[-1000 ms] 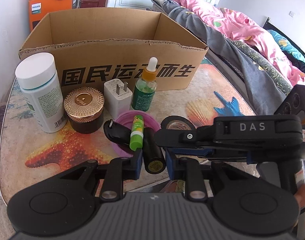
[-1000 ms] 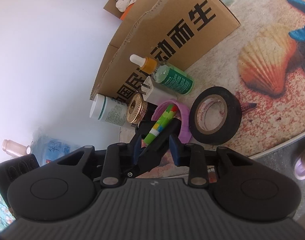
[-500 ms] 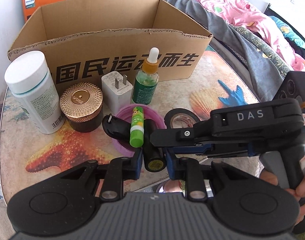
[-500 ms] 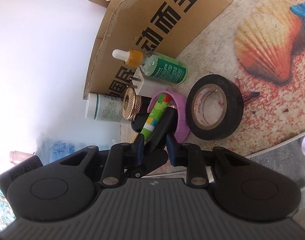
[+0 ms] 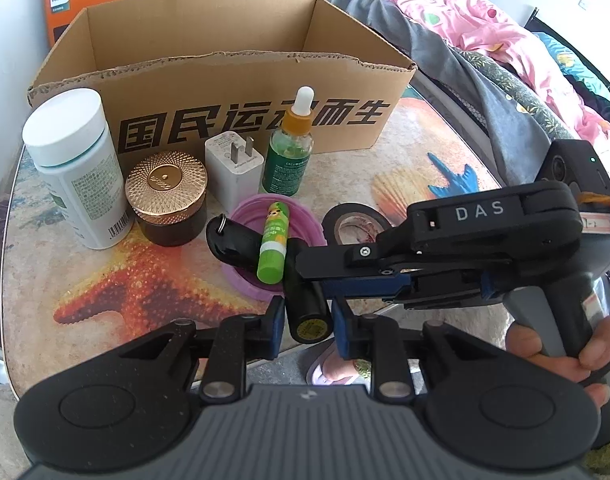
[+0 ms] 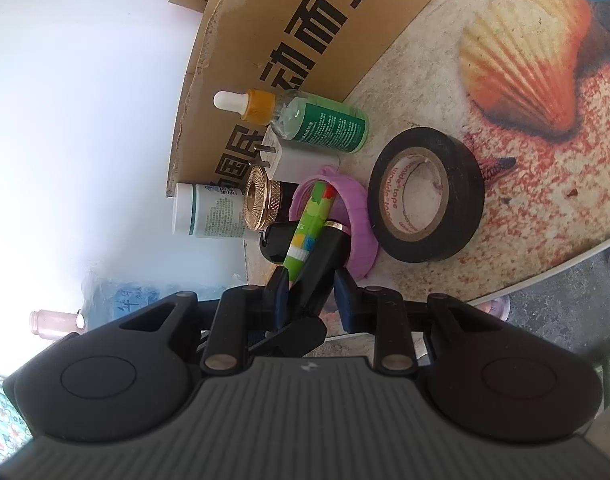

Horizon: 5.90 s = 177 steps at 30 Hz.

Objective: Organize rigid objects
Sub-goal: 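Lower the right gripper onto the black cylinder by the pink lid and close, then carry the black cylinder into the cardboard box and open the right gripper, then move the open right gripper back over the remaining items, then grasp the green glue stick upright with the right gripper, then carry the glue stick into the box and open the right gripper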

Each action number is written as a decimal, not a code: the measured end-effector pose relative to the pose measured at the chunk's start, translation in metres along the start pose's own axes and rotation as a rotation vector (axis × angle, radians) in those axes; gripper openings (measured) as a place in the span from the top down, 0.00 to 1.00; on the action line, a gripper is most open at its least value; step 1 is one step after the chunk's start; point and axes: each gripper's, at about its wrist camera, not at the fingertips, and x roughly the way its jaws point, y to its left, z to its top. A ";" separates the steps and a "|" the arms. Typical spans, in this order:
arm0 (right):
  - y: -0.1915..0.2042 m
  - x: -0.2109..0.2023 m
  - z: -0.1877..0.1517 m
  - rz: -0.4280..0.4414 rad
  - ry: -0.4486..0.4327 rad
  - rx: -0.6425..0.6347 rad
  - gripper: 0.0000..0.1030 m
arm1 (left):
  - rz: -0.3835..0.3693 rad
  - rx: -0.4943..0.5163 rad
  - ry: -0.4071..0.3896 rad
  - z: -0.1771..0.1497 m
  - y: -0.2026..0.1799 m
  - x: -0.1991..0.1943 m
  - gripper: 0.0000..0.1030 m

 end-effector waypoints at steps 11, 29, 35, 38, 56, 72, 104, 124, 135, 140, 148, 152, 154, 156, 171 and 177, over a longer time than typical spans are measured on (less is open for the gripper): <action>-0.003 0.000 -0.007 0.002 0.002 0.003 0.76 | -0.015 -0.003 0.014 -0.001 -0.001 0.008 0.76; 0.125 -0.026 0.011 0.052 -0.092 -0.386 0.77 | 0.104 0.086 -0.270 0.044 -0.011 -0.086 0.76; 0.181 0.017 0.078 0.036 -0.024 -0.452 0.77 | 0.152 0.022 -0.250 0.111 0.034 -0.080 0.76; 0.188 0.055 0.118 -0.006 0.050 -0.401 0.78 | 0.182 -0.006 -0.191 0.139 0.058 -0.055 0.76; 0.153 0.184 0.195 -0.258 0.260 -0.231 0.79 | 0.278 -0.050 -0.041 0.173 0.115 0.009 0.72; 0.165 0.148 0.188 -0.189 0.216 -0.244 0.69 | 0.229 -0.079 -0.208 0.151 0.101 -0.047 0.61; 0.046 0.022 0.036 -0.148 0.100 -0.207 0.69 | 0.093 -0.015 -0.094 -0.003 0.005 0.009 0.85; 0.067 0.055 0.035 -0.295 0.138 -0.292 0.85 | 0.038 -0.010 -0.103 0.003 0.007 0.012 0.84; 0.086 0.033 0.027 -0.237 0.093 -0.348 0.86 | 0.056 0.013 -0.178 0.003 0.001 -0.021 0.84; 0.122 0.019 0.024 -0.185 0.049 -0.433 0.86 | 0.079 0.028 -0.257 0.015 0.001 -0.055 0.83; 0.185 0.027 0.062 -0.126 0.023 -0.549 0.86 | 0.088 -0.029 -0.299 0.076 0.033 -0.080 0.83; 0.207 0.057 0.101 -0.149 0.061 -0.557 0.86 | 0.097 -0.065 -0.257 0.113 0.060 -0.065 0.83; 0.212 0.075 0.124 -0.166 0.085 -0.534 0.86 | 0.107 -0.082 -0.226 0.132 0.075 -0.054 0.83; 0.214 0.094 0.145 -0.177 0.112 -0.505 0.86 | 0.129 -0.080 -0.191 0.150 0.085 -0.041 0.83; 0.169 0.216 0.232 -0.287 0.261 -0.314 0.84 | 0.287 -0.079 0.009 0.204 0.130 0.040 0.74; 0.157 0.218 0.234 -0.289 0.259 -0.269 0.84 | 0.298 -0.092 -0.016 0.200 0.130 0.027 0.71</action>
